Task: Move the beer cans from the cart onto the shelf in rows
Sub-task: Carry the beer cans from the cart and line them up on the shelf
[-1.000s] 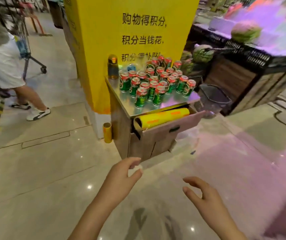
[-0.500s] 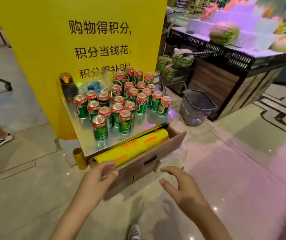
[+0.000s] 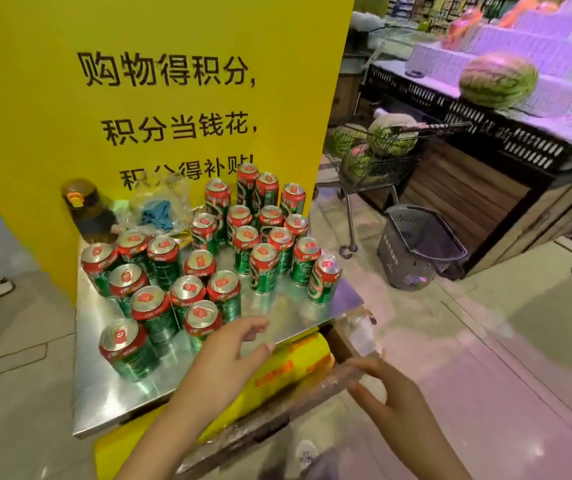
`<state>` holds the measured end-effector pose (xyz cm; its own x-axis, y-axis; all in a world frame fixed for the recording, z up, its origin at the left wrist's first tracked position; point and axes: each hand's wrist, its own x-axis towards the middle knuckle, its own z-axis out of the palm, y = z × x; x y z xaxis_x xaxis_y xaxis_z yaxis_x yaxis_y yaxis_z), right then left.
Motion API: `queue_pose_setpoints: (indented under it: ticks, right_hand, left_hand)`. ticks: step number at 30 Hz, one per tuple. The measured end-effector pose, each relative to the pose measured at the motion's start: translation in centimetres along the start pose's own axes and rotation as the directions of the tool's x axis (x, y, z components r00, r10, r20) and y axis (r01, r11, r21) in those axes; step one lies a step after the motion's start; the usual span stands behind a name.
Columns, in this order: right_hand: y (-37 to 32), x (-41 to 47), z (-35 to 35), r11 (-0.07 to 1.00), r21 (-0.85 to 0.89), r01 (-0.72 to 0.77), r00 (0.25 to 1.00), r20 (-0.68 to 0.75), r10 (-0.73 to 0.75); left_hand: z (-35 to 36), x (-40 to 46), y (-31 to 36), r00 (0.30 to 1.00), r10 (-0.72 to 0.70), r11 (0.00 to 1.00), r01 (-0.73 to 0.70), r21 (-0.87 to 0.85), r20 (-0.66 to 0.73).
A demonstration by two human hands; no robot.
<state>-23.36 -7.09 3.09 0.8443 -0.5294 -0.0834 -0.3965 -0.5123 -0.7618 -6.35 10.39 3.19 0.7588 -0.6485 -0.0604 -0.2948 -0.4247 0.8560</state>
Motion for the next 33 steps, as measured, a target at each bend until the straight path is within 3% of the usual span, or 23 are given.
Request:
queue_pose_setpoints:
  ticks: [7,10,17,20,26,33]
  right_hand:
    - [-1.1,15.9,-3.2,0.982,0.059,0.180,0.975,0.120,-0.186]
    - [-2.0,22.4,-4.0,0.977,0.139,0.159,0.967,0.179,-0.183]
    - [-2.0,35.4,-2.8,0.993,0.103,0.066,0.963,0.252,-0.090]
    - [-1.9,38.8,-0.8,0.995,0.096,0.007,0.969,0.244,-0.030]
    - [-0.7,43.9,3.4,0.965,0.250,-0.075,0.986,0.165,0.034]
    - [-1.6,45.5,5.0,0.962,0.267,-0.057,0.996,0.081,0.036]
  left_hand:
    - [0.0,9.7,3.6,0.979,-0.102,0.995,0.099,-0.026,-0.177]
    - [-1.2,12.7,3.8,0.950,-0.155,0.987,0.158,-0.011,-0.270]
    - [-5.1,18.1,1.4,0.876,-0.294,0.951,0.309,-0.024,-0.381]
    - [-6.4,20.7,0.0,0.881,-0.298,0.947,0.322,0.004,-0.366]
    - [-8.3,27.9,-2.9,0.863,-0.295,0.939,0.341,0.042,-0.410]
    - [-9.1,35.9,-6.2,0.847,-0.289,0.923,0.370,0.106,-0.445]
